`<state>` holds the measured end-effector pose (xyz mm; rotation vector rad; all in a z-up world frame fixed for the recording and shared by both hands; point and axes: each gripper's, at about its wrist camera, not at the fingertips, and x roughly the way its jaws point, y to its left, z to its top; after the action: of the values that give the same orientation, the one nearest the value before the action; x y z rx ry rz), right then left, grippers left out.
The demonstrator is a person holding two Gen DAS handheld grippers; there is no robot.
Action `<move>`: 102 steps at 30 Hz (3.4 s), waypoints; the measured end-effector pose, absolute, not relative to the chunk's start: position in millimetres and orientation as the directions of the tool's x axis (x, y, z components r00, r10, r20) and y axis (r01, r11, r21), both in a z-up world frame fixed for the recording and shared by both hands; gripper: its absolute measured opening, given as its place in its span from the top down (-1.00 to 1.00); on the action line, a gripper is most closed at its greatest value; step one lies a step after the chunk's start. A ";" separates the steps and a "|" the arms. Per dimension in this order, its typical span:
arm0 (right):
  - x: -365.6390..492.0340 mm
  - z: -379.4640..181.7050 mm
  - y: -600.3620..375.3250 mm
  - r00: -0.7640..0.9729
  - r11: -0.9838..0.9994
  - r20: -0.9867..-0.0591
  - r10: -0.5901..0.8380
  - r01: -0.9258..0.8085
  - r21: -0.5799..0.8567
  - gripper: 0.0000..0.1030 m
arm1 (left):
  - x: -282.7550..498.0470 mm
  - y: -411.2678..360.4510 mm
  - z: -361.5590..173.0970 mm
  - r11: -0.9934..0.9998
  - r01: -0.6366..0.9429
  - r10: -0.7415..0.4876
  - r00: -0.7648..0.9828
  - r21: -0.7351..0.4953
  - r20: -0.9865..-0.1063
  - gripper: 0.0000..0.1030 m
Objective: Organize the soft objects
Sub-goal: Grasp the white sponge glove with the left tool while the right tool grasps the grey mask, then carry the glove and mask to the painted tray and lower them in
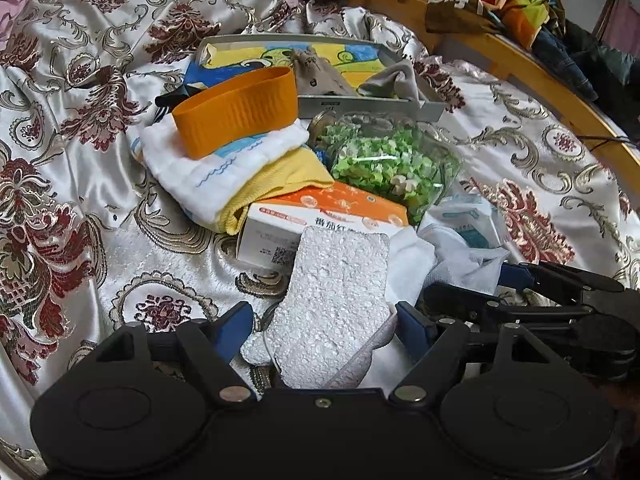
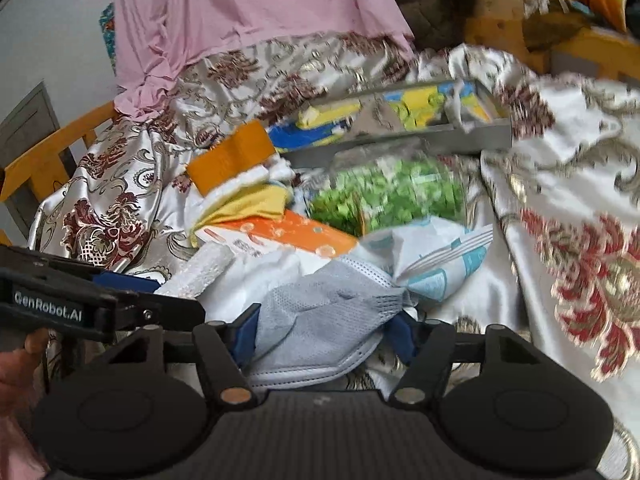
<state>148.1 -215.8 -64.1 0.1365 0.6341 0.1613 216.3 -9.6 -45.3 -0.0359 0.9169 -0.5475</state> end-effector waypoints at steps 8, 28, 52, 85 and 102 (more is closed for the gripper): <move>144.4 -60.8 -209.2 0.809 0.982 -0.557 0.188 -0.134 0.136 -0.28 | 223.1 -2.4 -48.9 0.875 0.372 -0.465 0.467 -0.310 -0.752 -0.28; 132.7 -50.1 -205.9 0.858 0.979 -0.471 0.205 -0.170 0.116 -0.28 | 221.4 -8.1 -53.3 0.884 0.404 -0.421 0.468 -0.236 -0.777 -0.30; 124.8 -31.5 -213.4 0.925 0.986 -0.342 0.165 -0.145 0.083 -0.29 | 214.7 9.3 -10.3 0.857 0.358 -0.514 0.643 -0.371 -0.567 -0.30; 364.8 -30.1 -361.5 0.946 0.985 -0.323 0.009 0.048 0.167 -0.30 | 468.3 -172.5 2.0 0.914 0.238 -0.391 0.729 -0.327 -0.563 -0.30; 401.7 -41.1 -357.8 0.899 0.989 -0.436 0.024 0.041 0.139 -0.41 | 503.7 -193.9 -23.3 0.962 0.229 -0.265 0.656 -0.148 -0.707 -0.31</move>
<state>401.7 -357.8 -41.1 0.1462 0.4525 -0.0091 503.7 -193.9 -23.3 -0.0475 0.8082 -0.2803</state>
